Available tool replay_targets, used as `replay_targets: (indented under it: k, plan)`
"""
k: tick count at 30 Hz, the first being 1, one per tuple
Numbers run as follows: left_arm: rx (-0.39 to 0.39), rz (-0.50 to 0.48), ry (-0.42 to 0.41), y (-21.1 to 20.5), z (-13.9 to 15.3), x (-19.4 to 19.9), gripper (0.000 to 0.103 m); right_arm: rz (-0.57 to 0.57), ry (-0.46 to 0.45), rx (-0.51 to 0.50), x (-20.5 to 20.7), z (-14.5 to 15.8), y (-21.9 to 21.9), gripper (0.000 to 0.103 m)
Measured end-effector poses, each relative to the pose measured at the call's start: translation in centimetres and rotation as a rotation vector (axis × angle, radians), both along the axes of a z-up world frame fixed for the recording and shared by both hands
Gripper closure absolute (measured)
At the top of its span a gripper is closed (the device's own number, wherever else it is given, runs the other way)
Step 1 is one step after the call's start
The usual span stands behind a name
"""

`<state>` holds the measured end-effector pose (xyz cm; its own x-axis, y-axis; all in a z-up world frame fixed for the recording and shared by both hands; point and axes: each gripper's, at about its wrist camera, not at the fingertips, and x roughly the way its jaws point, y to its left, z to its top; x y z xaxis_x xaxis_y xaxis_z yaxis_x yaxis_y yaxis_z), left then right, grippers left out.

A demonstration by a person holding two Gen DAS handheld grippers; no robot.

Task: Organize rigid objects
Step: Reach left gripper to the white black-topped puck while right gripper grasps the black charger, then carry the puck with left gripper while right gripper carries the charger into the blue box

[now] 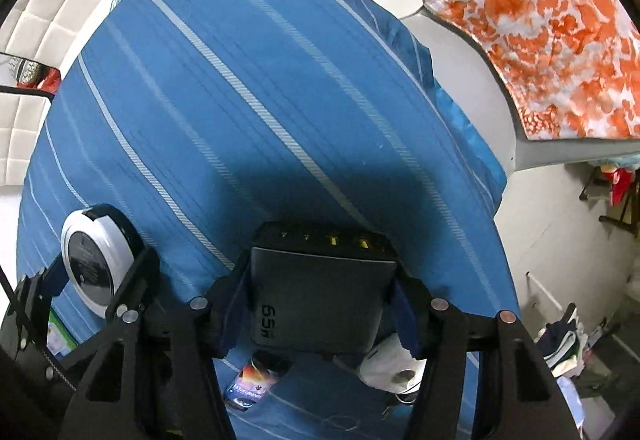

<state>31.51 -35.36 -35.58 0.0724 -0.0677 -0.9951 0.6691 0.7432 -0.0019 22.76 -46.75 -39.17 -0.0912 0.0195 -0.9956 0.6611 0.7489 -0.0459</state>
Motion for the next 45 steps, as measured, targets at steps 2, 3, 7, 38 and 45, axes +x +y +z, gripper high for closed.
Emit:
replay_targets:
  k: [2, 3, 7, 38, 45]
  plan:
    - [0.003, 0.023, 0.002, 0.6, 0.2, 0.0, 0.030, 0.008, -0.005, -0.003, 0.0, 0.1, 0.1, 0.040]
    - [0.001, 0.032, 0.001, 0.9, 0.4, 0.0, 0.030, 0.013, -0.007, -0.001, -0.1, 0.1, 0.1, 0.040]
    - [-0.014, 0.066, -0.026, 2.1, 1.5, -0.4, 0.030, 0.026, -0.019, 0.009, -0.7, 0.2, 0.2, 0.040]
    - [-0.183, 0.434, -0.343, 29.8, 24.3, -16.7, 0.030, 0.586, -0.399, -0.078, -14.7, 22.0, 29.6, 0.040]
    - [-0.182, 0.538, -0.410, 35.8, 27.6, -20.5, 0.030, 0.751, -0.470, -0.034, -18.3, 25.2, 39.2, 0.040]
